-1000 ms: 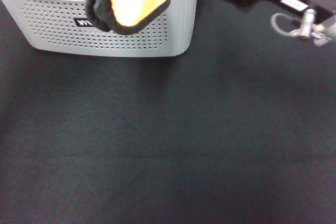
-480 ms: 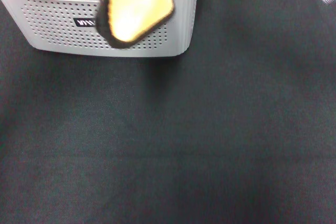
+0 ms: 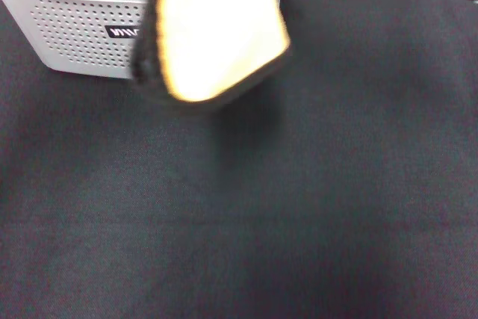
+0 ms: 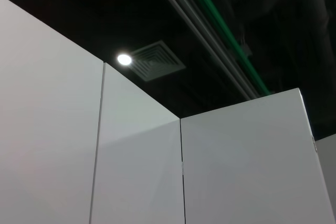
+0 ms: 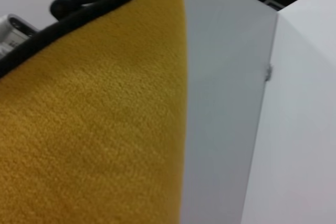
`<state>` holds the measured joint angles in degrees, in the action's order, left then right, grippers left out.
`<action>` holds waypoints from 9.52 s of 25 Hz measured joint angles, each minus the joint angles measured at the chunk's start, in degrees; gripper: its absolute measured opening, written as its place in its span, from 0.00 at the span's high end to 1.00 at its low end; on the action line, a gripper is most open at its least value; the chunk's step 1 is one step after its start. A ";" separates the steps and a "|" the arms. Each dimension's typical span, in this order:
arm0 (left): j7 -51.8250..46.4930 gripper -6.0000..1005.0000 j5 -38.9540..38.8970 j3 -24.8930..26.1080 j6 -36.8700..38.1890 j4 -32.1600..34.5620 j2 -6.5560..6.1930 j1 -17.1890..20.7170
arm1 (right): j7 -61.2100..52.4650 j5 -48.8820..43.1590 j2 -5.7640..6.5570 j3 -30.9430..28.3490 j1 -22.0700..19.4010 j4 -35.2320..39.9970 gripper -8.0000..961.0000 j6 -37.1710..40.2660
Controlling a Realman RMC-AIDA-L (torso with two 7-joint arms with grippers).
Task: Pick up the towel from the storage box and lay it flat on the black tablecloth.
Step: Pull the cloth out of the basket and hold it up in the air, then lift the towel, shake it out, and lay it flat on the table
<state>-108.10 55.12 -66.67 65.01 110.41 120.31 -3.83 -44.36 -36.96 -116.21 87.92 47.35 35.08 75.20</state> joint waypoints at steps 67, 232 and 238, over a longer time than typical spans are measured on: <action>8.60 0.97 -4.61 -2.94 0.73 -12.37 -0.01 -4.87 | -0.47 -6.68 0.51 -3.23 -27.70 29.87 0.25 6.01; 30.49 0.97 -13.90 -9.62 -9.41 -25.67 -0.20 -9.56 | -4.68 24.76 1.06 30.65 -22.71 13.42 0.99 -6.41; 27.16 0.97 -12.63 -8.28 -3.10 -27.84 -0.33 -3.68 | -16.48 5.91 2.65 19.09 -28.21 24.68 0.99 -9.97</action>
<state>-80.94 42.49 -74.95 61.91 82.57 119.98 -7.52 -60.85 -31.04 -113.56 107.01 19.14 59.76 65.24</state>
